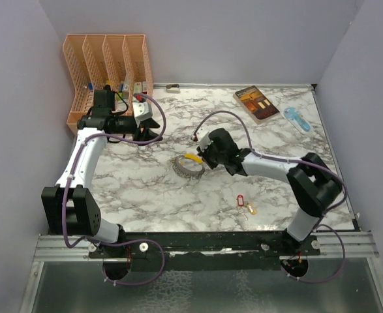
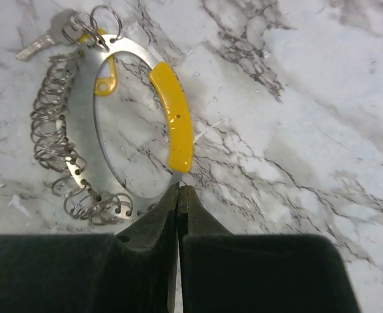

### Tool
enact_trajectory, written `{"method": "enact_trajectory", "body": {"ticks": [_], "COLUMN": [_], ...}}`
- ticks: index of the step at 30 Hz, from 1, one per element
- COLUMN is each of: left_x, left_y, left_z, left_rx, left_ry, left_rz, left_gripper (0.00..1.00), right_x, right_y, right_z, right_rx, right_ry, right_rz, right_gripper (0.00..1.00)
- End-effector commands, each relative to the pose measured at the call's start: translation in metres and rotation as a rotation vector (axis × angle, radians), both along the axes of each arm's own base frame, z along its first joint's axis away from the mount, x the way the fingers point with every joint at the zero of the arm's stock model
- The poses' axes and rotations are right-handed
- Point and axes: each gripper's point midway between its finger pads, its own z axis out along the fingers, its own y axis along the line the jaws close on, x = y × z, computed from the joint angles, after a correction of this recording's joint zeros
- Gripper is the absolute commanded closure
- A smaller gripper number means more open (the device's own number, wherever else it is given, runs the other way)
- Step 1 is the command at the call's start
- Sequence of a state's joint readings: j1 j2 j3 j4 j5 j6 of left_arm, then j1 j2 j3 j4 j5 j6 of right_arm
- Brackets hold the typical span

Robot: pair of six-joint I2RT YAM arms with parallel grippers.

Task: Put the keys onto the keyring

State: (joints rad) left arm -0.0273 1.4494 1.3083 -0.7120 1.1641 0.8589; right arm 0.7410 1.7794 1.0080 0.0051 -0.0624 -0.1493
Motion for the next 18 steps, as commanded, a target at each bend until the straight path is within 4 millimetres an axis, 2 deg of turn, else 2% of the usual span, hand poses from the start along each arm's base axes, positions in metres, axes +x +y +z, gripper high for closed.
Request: {"method": "enact_trajectory", "body": {"ticks": [1,4,6,8,10,11,14,18], "left_x": [0.004,0.01,0.012,0.015,0.023,0.026,0.035,0.047], "left_y": [0.001,0.001,0.001,0.002,0.007,0.01,0.022,0.043], "left_z": [0.003,-0.001,-0.005,-0.007,-0.01,-0.013,-0.022,-0.024], "left_rx": [-0.005,-0.008,-0.008,-0.006,0.01,0.02,0.038,0.037], "left_ry": [-0.028,-0.026,-0.026,-0.021,-0.016,-0.005,0.01,0.013], "left_rz": [0.015,0.027,0.03,0.044,0.099,0.132,0.219,0.329], "left_gripper": [0.49,0.48,0.48,0.48,0.48,0.48,0.48,0.49], "right_x": [0.007,0.001,-0.005,-0.011,-0.014,-0.014,-0.014,-0.008], "right_y": [-0.004,-0.008,-0.003,0.011,0.027,0.035,0.058,0.08], "right_z": [0.082,0.111,0.114,0.109,0.096,0.084,0.069,0.051], "right_rx": [0.135,0.194,0.202,0.212,0.224,0.223,0.259,0.247], "right_ry": [-0.184,-0.242,-0.226,-0.168,-0.085,-0.037,0.044,0.055], "right_rz": [-0.04,-0.031,0.019,0.081,0.128,0.144,0.181,0.228], "right_gripper": [0.99,0.98,0.88,0.73,0.65,0.64,0.58,0.56]}}
